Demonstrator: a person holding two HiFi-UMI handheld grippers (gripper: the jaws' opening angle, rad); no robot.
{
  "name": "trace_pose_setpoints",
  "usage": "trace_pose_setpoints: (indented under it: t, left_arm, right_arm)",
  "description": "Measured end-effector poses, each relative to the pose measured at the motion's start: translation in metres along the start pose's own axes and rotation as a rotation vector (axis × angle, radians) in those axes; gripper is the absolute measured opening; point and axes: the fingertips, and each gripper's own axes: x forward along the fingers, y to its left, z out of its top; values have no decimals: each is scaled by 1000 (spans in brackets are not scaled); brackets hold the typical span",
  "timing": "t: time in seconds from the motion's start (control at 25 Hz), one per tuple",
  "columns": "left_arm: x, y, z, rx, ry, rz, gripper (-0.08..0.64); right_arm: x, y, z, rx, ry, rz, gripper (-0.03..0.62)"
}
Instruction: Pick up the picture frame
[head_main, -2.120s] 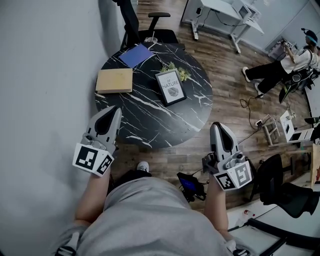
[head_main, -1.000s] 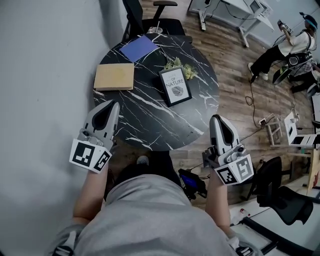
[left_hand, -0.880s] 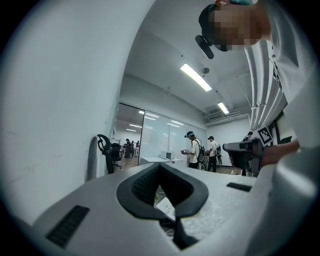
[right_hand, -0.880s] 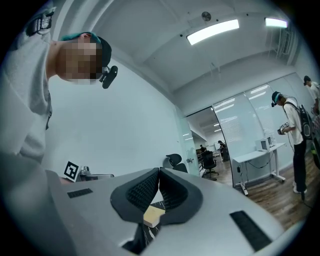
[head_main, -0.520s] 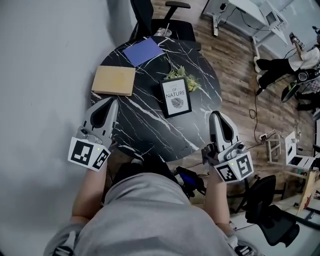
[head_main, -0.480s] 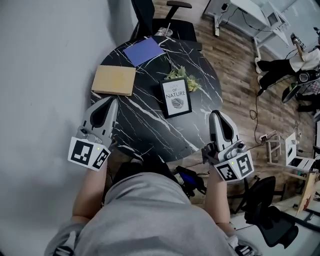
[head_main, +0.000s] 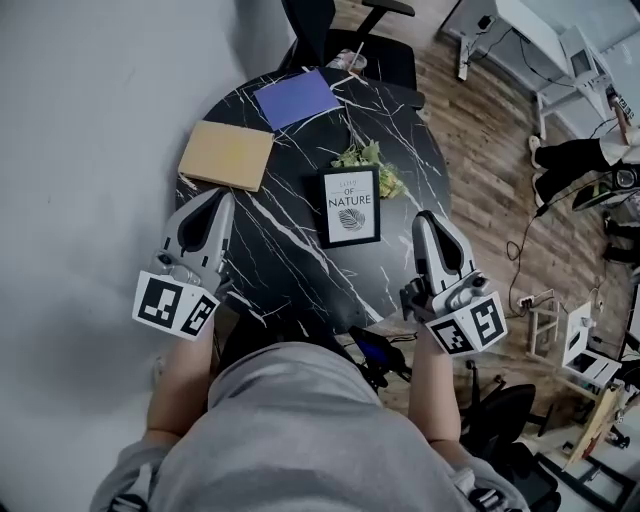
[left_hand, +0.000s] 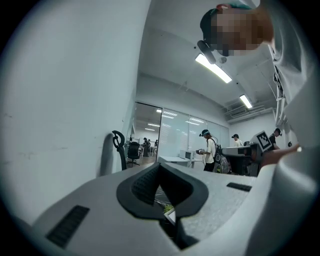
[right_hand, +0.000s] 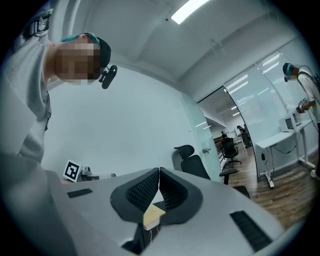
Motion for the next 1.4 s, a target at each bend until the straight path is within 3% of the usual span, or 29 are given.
trace_pose_setpoints:
  t: [0.48,0.92,1.4]
  left_arm:
    - [34,-26,4,20,-22,52,6]
    - [41,-30,-2,29,7,23,6]
    - [59,-13,-12,14,45,-42,6]
  right_arm:
    - [15,-34,-7,35,25,111,26]
    - [19,-40,-20,69,45,99,26]
    - [30,-33,-8,31,47,34,26]
